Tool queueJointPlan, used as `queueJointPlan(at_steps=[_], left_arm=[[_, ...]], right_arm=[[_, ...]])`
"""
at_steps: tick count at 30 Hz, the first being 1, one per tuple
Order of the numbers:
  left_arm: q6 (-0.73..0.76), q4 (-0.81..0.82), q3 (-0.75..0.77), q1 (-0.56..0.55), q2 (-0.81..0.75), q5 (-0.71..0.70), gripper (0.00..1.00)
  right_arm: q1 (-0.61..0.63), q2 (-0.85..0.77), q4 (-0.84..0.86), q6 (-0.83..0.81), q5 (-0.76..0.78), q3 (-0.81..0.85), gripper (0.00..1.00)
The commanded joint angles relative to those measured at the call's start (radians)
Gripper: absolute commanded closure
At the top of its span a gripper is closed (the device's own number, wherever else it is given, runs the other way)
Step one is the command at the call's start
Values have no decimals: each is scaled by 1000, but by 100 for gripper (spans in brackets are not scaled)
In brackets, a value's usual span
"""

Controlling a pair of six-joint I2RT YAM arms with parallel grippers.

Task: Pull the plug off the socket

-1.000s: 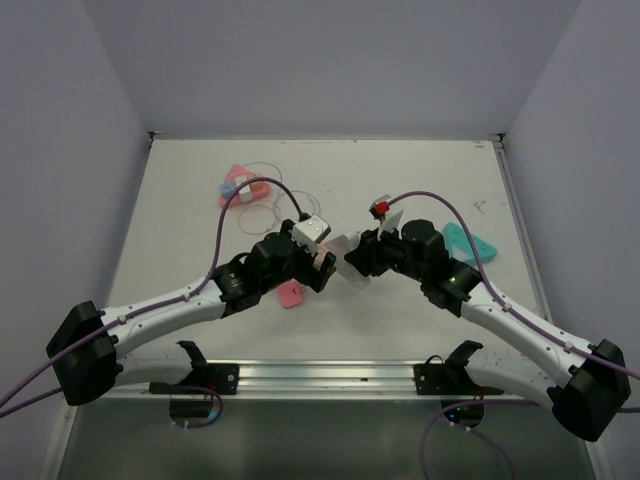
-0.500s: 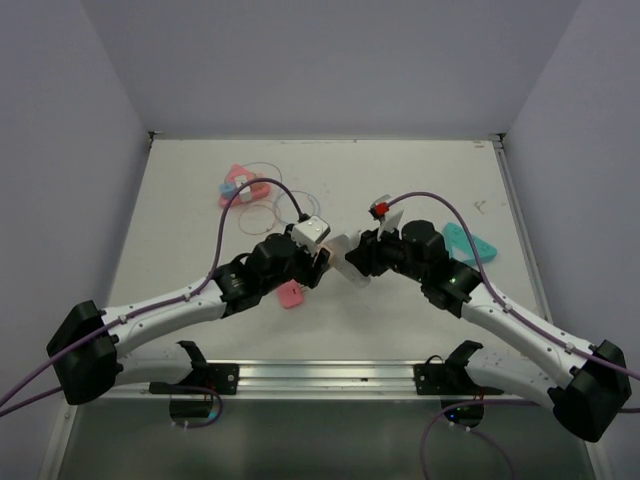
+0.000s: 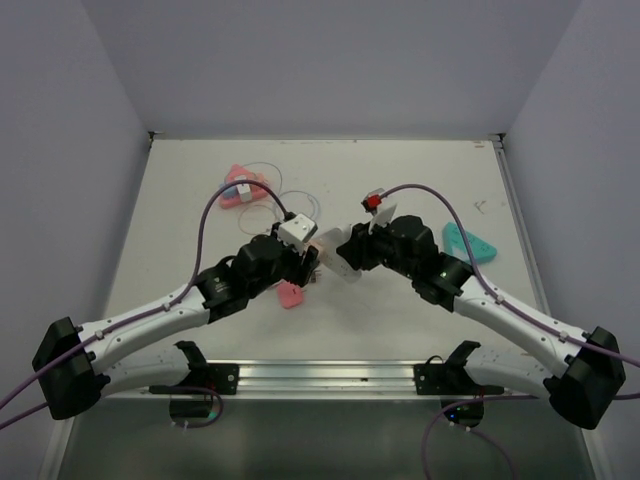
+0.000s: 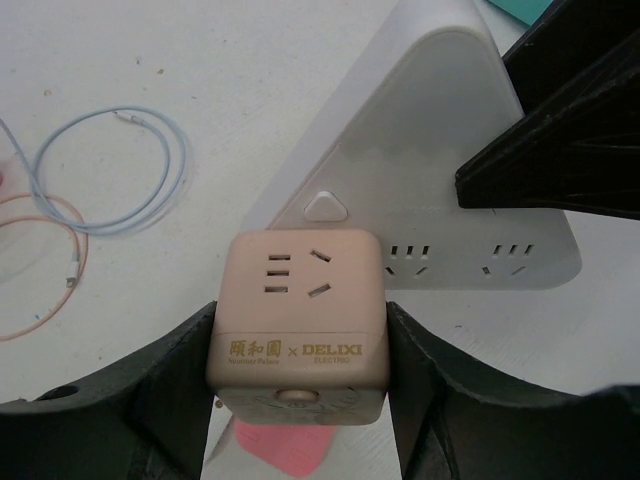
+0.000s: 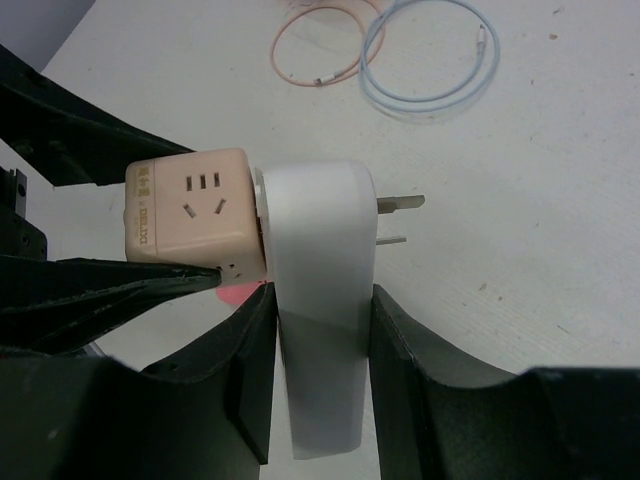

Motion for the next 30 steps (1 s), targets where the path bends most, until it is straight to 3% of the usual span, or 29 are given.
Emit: queueJointPlan(at_steps=[1, 13, 17, 23, 30], left_arm=[[-18, -33, 32, -8, -102, 7, 100], [-44, -148, 80, -8, -128, -19, 100], [-60, -175, 78, -7, -160, -44, 100], [-97, -200, 75, -7, -167, -48, 100], [-179, -177, 66, 35, -15, -208, 100]], right_arm=[[-95, 59, -146, -47, 447, 0, 100], [-143, 88, -131, -38, 459, -9, 100], [-221, 65, -106, -10, 356, -37, 100], [-235, 27, -66, 11, 258, -43, 100], [-281, -44, 24, 79, 119, -100, 100]])
